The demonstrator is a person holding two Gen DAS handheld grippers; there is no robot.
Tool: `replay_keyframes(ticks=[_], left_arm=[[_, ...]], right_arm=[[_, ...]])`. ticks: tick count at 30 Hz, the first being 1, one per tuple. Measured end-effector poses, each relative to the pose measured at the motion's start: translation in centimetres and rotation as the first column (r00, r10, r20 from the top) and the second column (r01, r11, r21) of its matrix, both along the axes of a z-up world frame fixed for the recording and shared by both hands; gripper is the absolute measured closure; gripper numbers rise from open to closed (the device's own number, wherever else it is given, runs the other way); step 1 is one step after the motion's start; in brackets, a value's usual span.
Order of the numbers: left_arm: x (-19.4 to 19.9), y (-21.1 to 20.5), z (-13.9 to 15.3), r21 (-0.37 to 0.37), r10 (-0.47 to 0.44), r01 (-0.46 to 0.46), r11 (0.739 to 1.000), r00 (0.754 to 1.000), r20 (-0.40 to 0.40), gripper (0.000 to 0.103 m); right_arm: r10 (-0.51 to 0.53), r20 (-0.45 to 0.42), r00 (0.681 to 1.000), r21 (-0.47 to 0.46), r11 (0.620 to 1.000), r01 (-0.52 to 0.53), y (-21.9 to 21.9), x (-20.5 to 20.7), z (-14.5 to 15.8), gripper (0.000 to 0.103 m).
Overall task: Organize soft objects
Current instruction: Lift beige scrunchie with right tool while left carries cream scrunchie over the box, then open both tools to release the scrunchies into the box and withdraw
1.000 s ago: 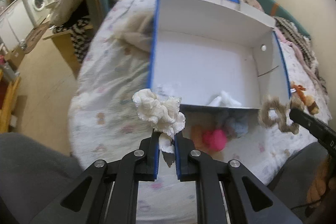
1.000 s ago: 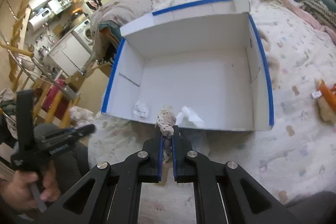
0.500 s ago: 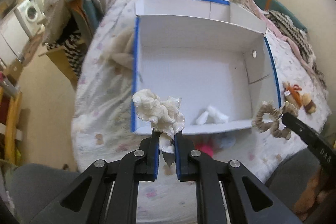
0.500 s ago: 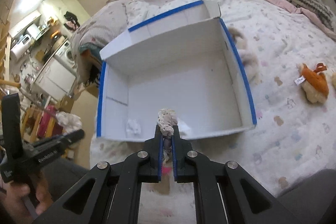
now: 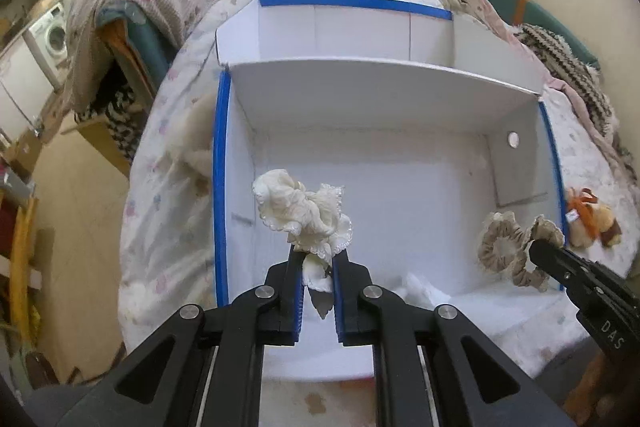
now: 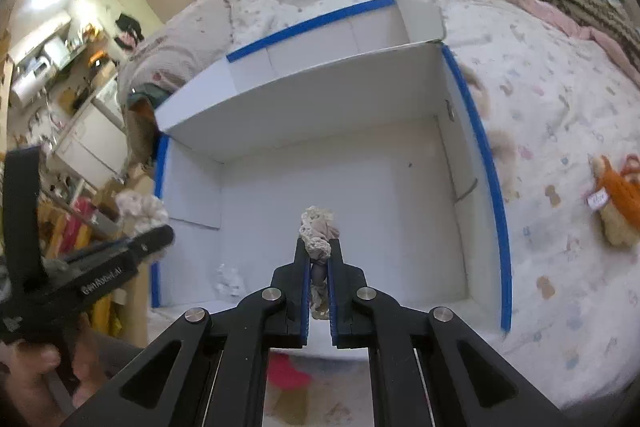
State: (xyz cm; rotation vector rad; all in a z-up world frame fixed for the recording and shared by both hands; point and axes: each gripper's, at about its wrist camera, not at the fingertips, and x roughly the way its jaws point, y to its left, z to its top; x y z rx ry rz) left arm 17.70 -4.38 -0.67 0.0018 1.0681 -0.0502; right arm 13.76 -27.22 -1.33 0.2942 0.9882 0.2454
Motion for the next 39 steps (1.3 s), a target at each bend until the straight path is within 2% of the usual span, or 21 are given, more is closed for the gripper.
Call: replay_keyframes(ticks=[7,11,15,22,27,28,30,32,36,37,38,39], left_arm=[[3.0,-0.4,-3.6,0.002,0.011,-0.011,1.0,0.999,-0.046,0.092],[3.9,-0.9,-5.6,0.07,0.021,-0.017,0.997,0.998,-0.064,0.092],[4.8,-1.0,-6.7,0.067,0.026,-0.02,0.998,0.996,-0.086,0.092],[5.4,-1.5,-8.5,0.082,0.024,-0.013,0.997,0.992,-0.125,0.092],[6.1,-1.5,-9.3,0.059,0.042,-0.033,0.998,0.987,-0.158,0.091],[6.4,-1.5,-9.3,0.056,0.037,-0.029,0.998,0.987,-0.158,0.09],[6.4,-1.5,-9.4,0.067,0.031,-0.021,0.998,0.988,-0.152,0.087],[6.4,-1.6,-9.4,0.069,0.029,-0.019,0.997,0.988,-0.153,0.087],[6.4,-1.7,-9.2,0.059,0.028,-0.018,0.998,0.985,-0.169,0.082],[6.4,-1.8,-9.0,0.066,0.025,-0.015,0.998,0.985,-0.168,0.076],[6.5,-1.8,-8.9,0.071,0.024,-0.012,0.997,0.986,-0.164,0.063],[6.5,-1.9,-8.6,0.076,0.024,-0.012,0.997,0.988,-0.154,0.056]], right_arm=[[0.011,-0.047,0.999,-0.053,0.999,-0.014,0.5,3.4,-2.4,0.094],[0.018,-0.117,0.993,-0.092,0.995,-0.029,0.9,5.1,-4.6,0.094],[0.02,-0.154,0.988,-0.107,0.994,-0.036,1.5,6.0,-6.4,0.094],[-0.005,-0.189,0.982,-0.1,0.995,-0.014,1.6,6.8,-8.1,0.094],[-0.017,-0.224,0.974,-0.029,1.0,0.01,0.8,7.2,-8.7,0.092],[-0.017,-0.218,0.976,-0.027,1.0,0.011,0.7,7.1,-8.6,0.088],[-0.011,-0.211,0.977,-0.024,1.0,0.006,0.7,7.2,-8.3,0.072],[-0.014,-0.202,0.979,-0.018,1.0,0.011,0.7,7.1,-8.0,0.036],[-0.031,-0.147,0.989,-0.059,0.998,0.023,0.9,6.8,-6.9,0.034],[-0.025,-0.147,0.989,-0.056,0.998,0.017,0.9,6.7,-6.6,0.034],[-0.02,-0.146,0.989,-0.049,0.999,0.013,0.9,6.7,-6.5,0.03],[-0.014,-0.142,0.99,-0.042,0.999,0.009,0.8,6.7,-6.3,0.027]])
